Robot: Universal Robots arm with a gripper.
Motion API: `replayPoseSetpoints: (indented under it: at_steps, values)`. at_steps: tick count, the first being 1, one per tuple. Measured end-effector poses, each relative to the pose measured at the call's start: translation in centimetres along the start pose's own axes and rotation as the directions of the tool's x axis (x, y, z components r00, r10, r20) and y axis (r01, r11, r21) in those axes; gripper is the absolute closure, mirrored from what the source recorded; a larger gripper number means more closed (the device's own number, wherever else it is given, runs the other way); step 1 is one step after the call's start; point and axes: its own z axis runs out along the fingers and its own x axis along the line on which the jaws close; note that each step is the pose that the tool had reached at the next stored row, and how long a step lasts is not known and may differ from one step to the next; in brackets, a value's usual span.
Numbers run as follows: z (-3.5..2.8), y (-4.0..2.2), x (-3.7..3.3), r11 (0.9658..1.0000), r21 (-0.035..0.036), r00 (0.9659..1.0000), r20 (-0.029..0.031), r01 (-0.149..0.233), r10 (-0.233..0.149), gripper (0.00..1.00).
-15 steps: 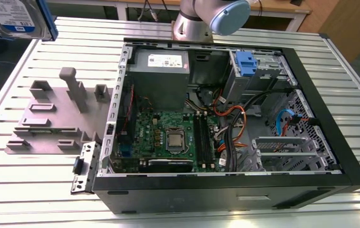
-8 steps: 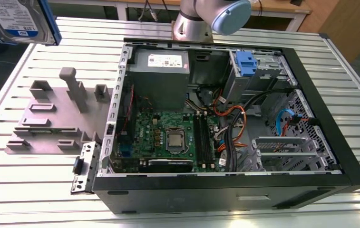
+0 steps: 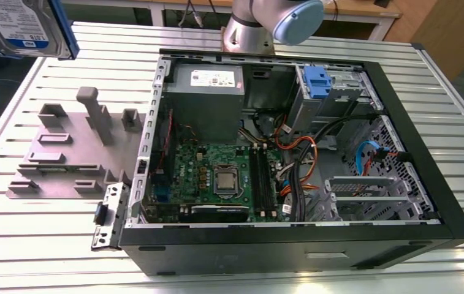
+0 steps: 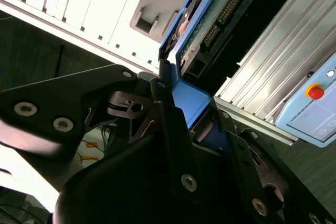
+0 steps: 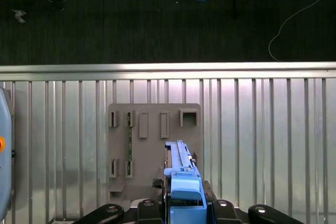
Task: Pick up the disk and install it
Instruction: 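Pick up the disk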
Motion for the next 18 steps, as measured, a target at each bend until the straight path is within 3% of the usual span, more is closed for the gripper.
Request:
replayPoseSetpoints:
  at_steps: [6, 11, 14, 15, 16, 18]
  values:
    - [0.01, -0.09, 0.71, 1.0000, 0.0000, 1.0000, 0.0000, 0.000, 0.000, 0.64]
    - [0.01, -0.69, 1.07, 1.0000, 0.0000, 1.0000, 0.0000, 0.000, 0.000, 0.64]
    - [0.01, -0.80, 1.62, 1.0000, -0.0001, 1.0000, 0.0009, 0.000, 0.000, 0.64]
    - [0.01, -0.82, 1.82, 1.0000, -0.0002, 1.0000, 0.0040, 0.000, 0.000, 0.64]
    - [0.03, -0.82, 1.97, 1.0000, -0.0002, 0.9999, 0.0114, 0.000, 0.000, 0.64]
    - [0.02, -0.83, 2.18, 1.0000, -0.0010, 0.9992, 0.0411, 0.000, 0.000, 0.64]
